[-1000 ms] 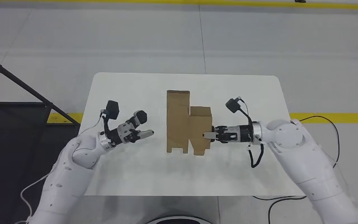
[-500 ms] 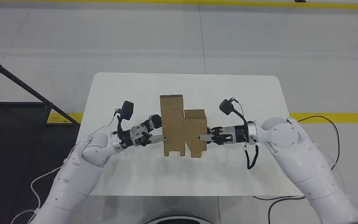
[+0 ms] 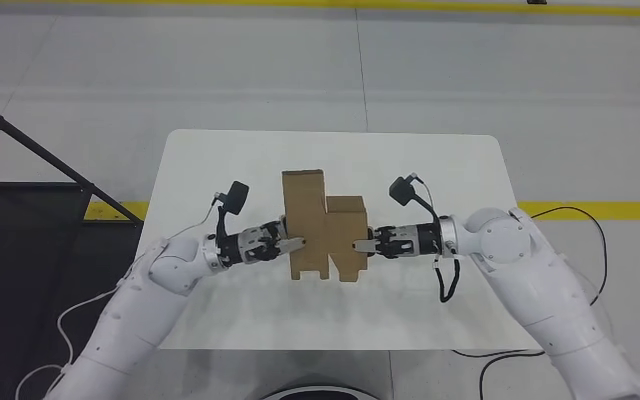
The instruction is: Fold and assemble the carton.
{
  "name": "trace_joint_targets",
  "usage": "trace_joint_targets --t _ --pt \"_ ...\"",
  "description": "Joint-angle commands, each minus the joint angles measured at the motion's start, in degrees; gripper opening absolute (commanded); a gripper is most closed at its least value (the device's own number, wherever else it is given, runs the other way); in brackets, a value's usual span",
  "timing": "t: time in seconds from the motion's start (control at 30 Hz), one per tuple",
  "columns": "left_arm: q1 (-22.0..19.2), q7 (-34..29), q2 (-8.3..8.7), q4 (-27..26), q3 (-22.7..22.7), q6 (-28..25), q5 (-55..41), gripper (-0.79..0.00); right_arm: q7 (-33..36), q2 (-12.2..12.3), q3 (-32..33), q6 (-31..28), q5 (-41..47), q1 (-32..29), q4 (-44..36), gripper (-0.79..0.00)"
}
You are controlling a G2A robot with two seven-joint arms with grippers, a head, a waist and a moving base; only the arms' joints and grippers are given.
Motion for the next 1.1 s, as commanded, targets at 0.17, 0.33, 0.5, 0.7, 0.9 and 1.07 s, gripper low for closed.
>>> trace_joint_targets --t 0.17,0.33,0.5,0.7,0.9,1.07 --pt "-1.7 -4.6 0.29 1.6 2.4 0.0 -6.2 -0.785 0.2 -0.1 0.1 -1.5 0.4 -0.1 -0.1 -0.785" --pt "-2.4 -6.9 0.35 2.1 2.9 0.0 -9.1 -0.785 0.3 -0.2 0.2 -1.9 0.9 -0.2 0.2 -0.785" --pt "-2.4 -8.5 0.33 2.1 2.9 0.0 -11.5 -0.785 1.1 -0.3 0.5 -3.1 3.6 -0.4 1.0 0.000" --pt "-2.1 -10.3 0.21 1.4 2.2 0.0 -12.9 -0.785 2.0 -0.3 1.4 -6.6 10.9 -1.1 3.0 0.000" --pt "-1.5 -11.2 -0.10 0.9 1.4 0.0 -14.0 -0.785 1.7 0.1 1.6 -7.0 17.5 -1.9 4.3 0.000" --pt "-1.4 -11.0 -0.44 1.6 0.7 0.0 -14.8 -0.785 1.6 0.1 1.7 -7.1 18.0 -1.9 4.7 0.000"
